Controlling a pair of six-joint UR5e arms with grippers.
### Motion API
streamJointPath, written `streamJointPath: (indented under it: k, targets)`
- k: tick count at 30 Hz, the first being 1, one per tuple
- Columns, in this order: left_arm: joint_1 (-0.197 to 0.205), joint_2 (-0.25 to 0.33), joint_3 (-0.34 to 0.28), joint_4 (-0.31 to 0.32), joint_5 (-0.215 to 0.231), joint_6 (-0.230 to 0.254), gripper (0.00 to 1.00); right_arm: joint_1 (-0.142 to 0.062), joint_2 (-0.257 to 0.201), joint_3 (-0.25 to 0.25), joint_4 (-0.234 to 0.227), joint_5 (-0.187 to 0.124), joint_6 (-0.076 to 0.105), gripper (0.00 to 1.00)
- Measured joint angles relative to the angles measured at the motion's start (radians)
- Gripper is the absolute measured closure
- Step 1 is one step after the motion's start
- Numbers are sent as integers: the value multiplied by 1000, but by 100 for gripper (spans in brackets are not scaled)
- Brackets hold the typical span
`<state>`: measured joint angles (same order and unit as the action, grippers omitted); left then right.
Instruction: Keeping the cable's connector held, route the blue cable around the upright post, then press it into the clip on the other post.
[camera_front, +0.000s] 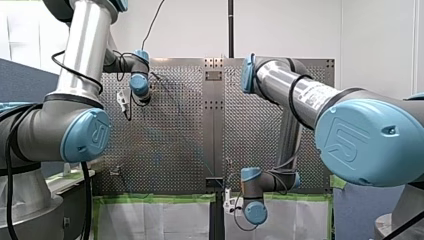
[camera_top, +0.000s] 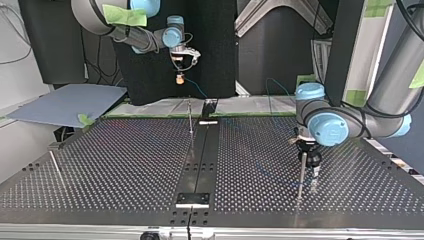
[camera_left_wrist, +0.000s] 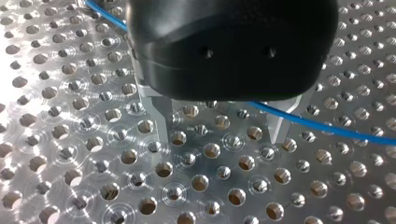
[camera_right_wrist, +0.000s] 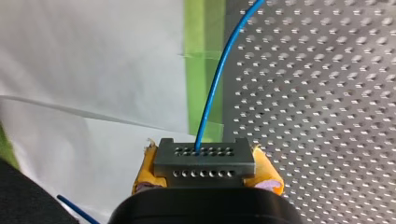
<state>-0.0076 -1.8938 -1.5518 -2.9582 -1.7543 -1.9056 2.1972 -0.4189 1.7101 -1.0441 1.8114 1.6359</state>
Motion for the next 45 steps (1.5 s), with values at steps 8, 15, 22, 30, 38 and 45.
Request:
streamJointPath:
  k: [8, 15, 22, 30, 38, 45]
  targets:
    - [3, 0, 0, -5, -3, -11, 0, -4, -65, 65, -31, 3, -17, 100]
    - [7, 0, 0, -5, -5, -17, 0, -14, -117, 117, -66, -3, -13, 100]
    - [13, 0, 0, -5, -7, -24, 0, -27, -173, 173, -83, -25, -15, 100]
    - [11, 0, 0, -5, -5, -30, 0, -47, -236, 236, -90, -60, -22, 100]
    - [8, 0, 0, -5, -3, -47, 0, -65, -302, 287, -98, -84, -25, 100]
    - [5, 0, 0, -6, -5, -48, 0, -80, -308, 291, -112, -106, -29, 100]
